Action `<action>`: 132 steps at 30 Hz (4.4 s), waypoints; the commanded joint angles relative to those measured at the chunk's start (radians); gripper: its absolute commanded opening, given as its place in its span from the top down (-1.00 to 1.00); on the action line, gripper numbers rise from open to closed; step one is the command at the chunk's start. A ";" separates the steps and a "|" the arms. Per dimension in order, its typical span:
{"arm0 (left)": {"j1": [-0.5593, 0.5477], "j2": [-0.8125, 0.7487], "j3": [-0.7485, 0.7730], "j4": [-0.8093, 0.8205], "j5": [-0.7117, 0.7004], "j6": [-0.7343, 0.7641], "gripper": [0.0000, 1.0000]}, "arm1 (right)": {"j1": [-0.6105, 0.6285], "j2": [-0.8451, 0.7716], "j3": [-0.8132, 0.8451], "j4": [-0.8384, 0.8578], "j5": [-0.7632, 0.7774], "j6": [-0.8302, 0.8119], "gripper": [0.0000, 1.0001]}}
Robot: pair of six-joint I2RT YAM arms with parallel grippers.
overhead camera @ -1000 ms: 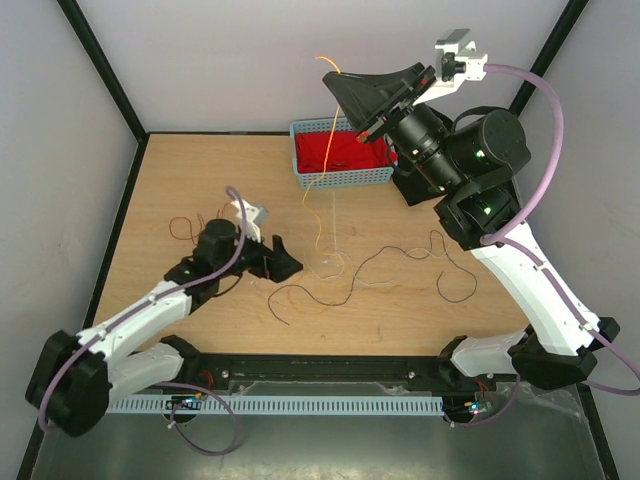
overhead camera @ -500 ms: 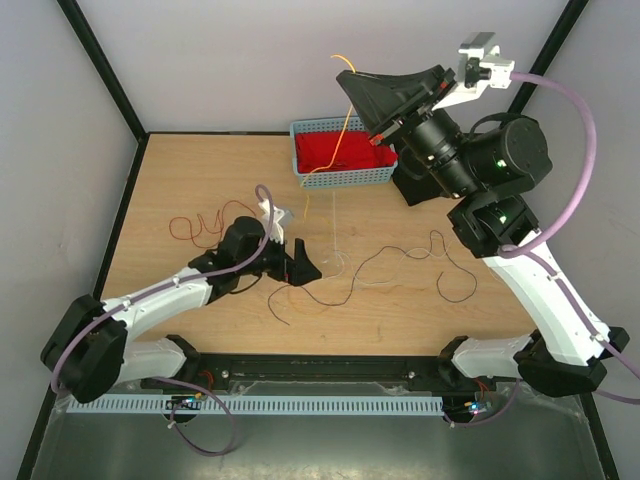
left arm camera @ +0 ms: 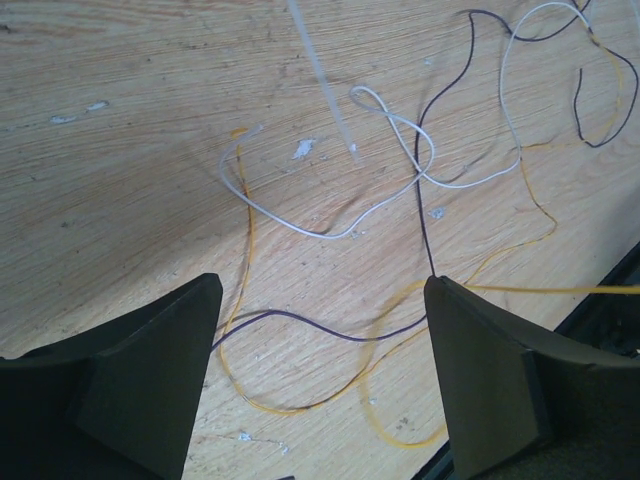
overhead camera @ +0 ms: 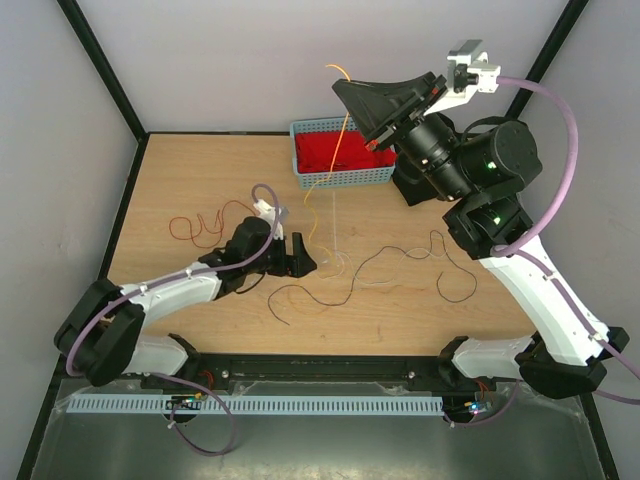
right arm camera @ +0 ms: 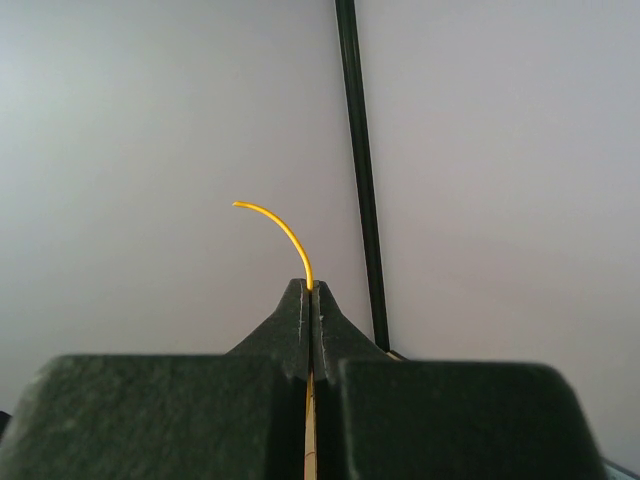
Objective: Zip-tie the wires
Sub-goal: Straighten the cable at the center of the board.
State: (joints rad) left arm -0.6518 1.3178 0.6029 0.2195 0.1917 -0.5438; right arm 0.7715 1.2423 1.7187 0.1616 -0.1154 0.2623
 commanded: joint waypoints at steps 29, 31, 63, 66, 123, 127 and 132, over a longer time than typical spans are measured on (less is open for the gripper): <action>-0.017 0.193 0.100 0.137 0.156 -0.030 -0.08 | 0.002 -0.036 -0.036 0.073 0.005 0.030 1.00; -0.018 0.204 0.097 0.142 0.161 -0.031 0.16 | 0.002 -0.036 -0.035 0.073 0.010 0.026 1.00; 0.307 -0.221 0.183 -0.638 0.450 0.241 1.00 | -0.541 -0.274 -0.542 -0.355 0.778 -0.335 1.00; 0.324 -0.222 0.173 -0.649 0.509 0.235 1.00 | -0.742 -0.244 -0.612 -0.370 0.619 -0.237 1.00; 0.221 0.302 0.184 -0.549 0.391 0.266 0.81 | -1.175 0.241 -0.813 -0.265 0.137 -0.004 -0.29; 0.222 0.298 0.184 -0.553 0.385 0.266 0.59 | -1.173 0.174 -0.800 -0.266 0.001 0.034 -0.56; 0.221 0.290 0.179 -0.559 0.358 0.263 0.22 | -1.174 0.081 -0.788 -0.258 -0.112 0.056 -0.86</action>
State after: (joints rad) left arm -0.4271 1.6157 0.7677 -0.3275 0.5758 -0.2920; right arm -0.4000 1.3987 0.8951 -0.0937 -0.0917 0.2867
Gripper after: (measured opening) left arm 0.344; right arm 0.900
